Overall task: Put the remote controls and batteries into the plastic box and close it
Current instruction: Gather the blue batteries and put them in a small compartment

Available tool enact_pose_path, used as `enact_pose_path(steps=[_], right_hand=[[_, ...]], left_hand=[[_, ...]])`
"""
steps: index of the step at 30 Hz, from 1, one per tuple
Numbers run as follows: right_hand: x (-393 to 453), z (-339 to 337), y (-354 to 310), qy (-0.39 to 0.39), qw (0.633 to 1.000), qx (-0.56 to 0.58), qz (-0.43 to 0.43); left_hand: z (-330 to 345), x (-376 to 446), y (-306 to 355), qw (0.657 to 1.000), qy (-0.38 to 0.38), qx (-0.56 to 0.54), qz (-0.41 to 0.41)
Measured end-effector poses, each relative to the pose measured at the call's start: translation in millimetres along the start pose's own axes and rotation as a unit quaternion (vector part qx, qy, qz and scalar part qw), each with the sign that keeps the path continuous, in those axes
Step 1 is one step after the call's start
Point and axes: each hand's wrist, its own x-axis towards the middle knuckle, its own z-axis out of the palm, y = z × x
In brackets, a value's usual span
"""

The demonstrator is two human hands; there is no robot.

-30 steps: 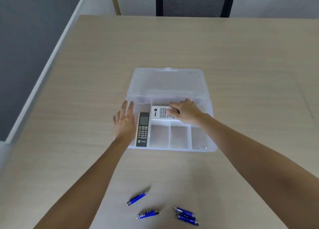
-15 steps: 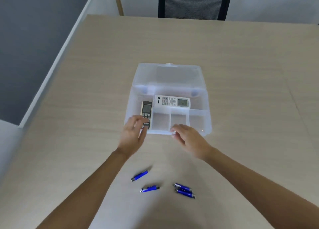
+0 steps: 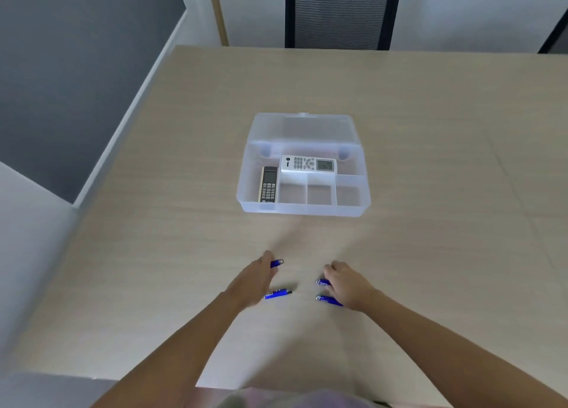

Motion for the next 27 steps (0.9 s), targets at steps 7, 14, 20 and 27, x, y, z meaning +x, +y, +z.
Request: enact_pose_path(steps=[7,14,20,27], right_hand=[[-16,-10,0,-0.057,0.997,0.046,-0.006],[-20,22,-1,-0.058,0.998,-0.020,-0.014],[7,-56,33,0.128,0.977,0.162,0.055],[108,-159,62,0.202,0.937,0.222,0.177]], left_hand=[[32,-8,7,0.982,-0.028,0.183,0.036],[8,13,20,0.998,-0.008,0.058,0.003],[-71,73,79,0.946,0.014,-0.318,-0.061],[-113,126,112,0.839,-0.043,-0.520,-0.153]])
